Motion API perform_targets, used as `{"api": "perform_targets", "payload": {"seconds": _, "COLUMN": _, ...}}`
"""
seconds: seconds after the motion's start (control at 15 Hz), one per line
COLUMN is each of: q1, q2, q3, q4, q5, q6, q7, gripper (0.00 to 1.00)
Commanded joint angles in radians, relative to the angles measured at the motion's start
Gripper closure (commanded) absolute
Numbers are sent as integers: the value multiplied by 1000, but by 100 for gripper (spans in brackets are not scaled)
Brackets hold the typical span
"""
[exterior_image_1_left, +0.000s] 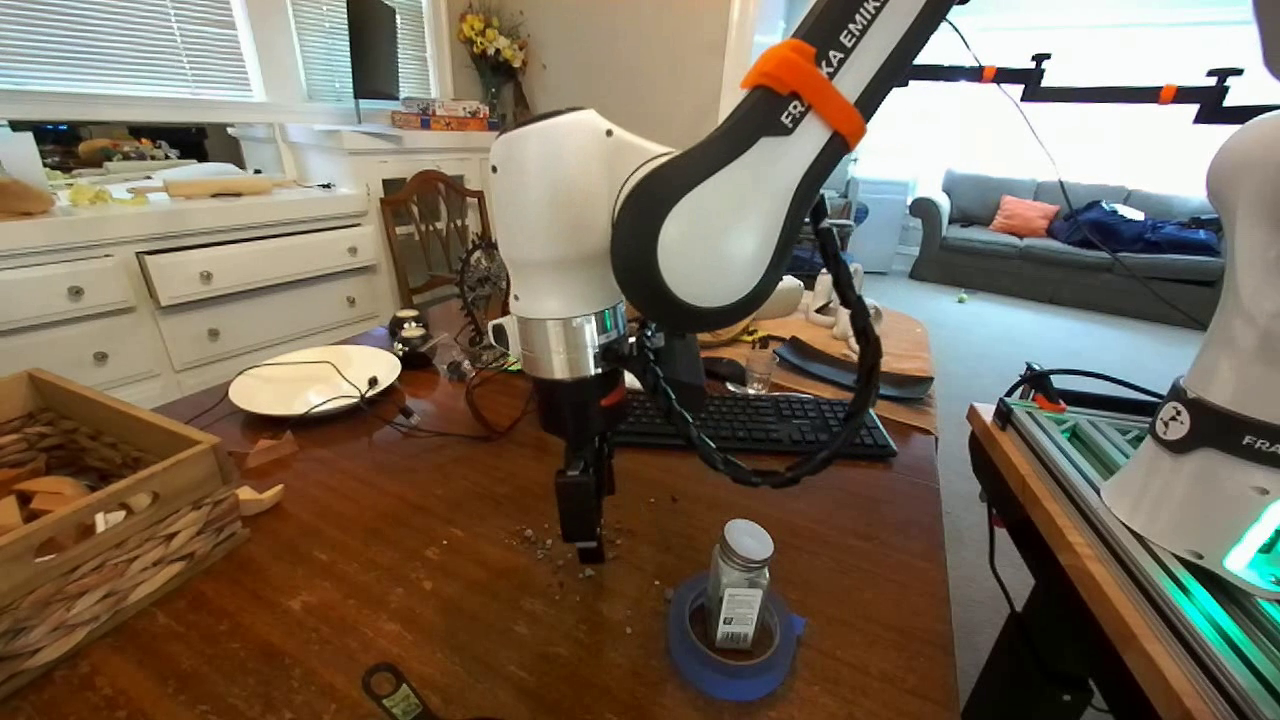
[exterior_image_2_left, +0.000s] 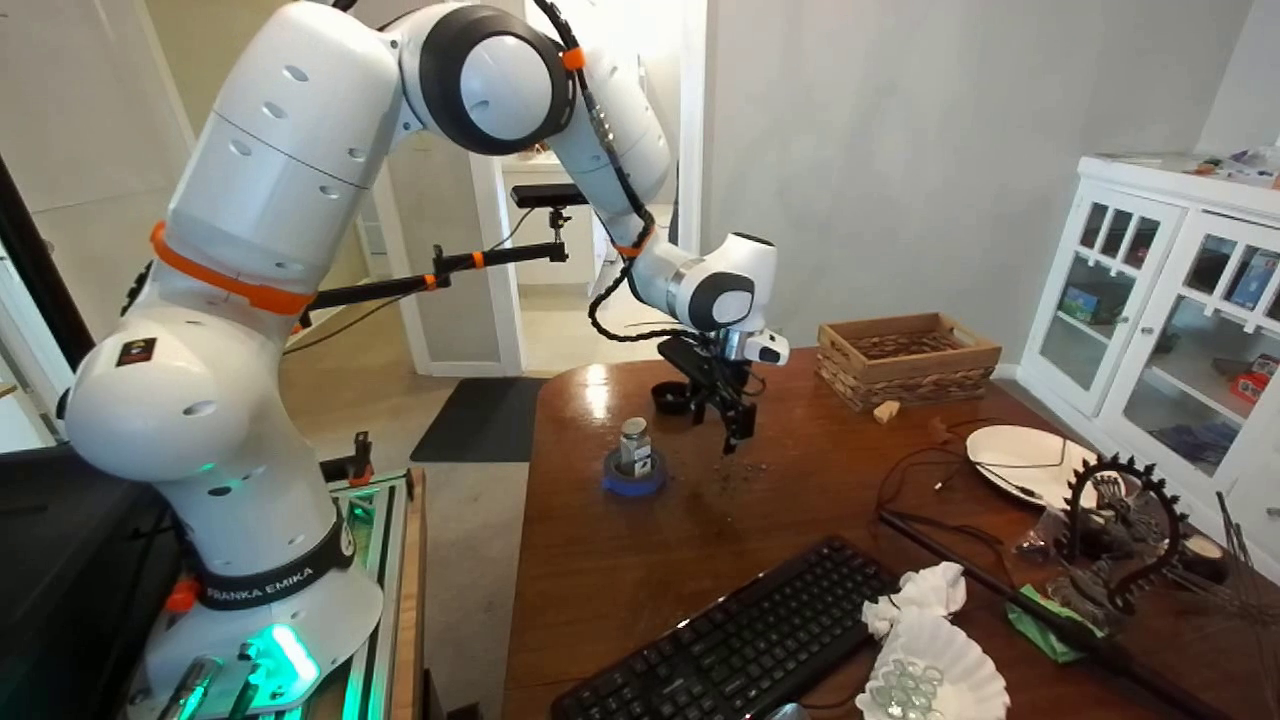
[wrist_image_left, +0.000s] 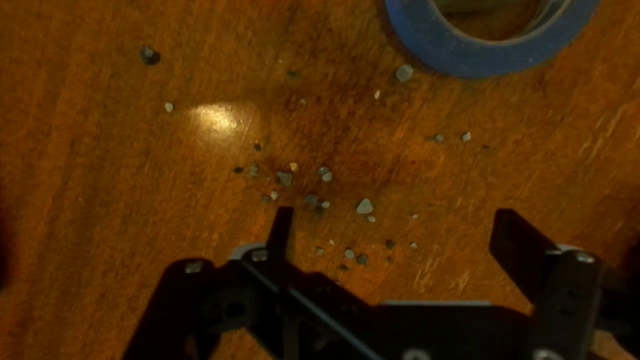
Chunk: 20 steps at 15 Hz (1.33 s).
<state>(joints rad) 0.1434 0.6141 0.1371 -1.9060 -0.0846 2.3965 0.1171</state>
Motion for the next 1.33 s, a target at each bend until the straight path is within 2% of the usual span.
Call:
{"api": "perform_targets", "payload": {"seconds": 0.0, "q1": 47, "q2": 60, "q3": -34, "q4": 102, "q5": 33, "q6": -110, "q7": 71, "gripper": 0}}
{"api": "perform_targets", "payload": {"seconds": 0.47, "q1": 69, "q2": 123, "q3": -28, "q4": 237, "q5": 25, "q6": -421, "q7": 47, "gripper": 0}}
{"api": "perform_targets", "payload": {"seconds": 0.87, "q1": 71, "q2": 196, "q3": 8, "q4": 296, "q5": 66, "q6": -550, "q7": 0, "gripper": 0}}
{"api": "perform_targets", "payload": {"seconds": 1.27, "q1": 79, "q2": 239, "q3": 14, "q4": 328, "q5": 76, "q6": -645, "q7": -22, "gripper": 0}}
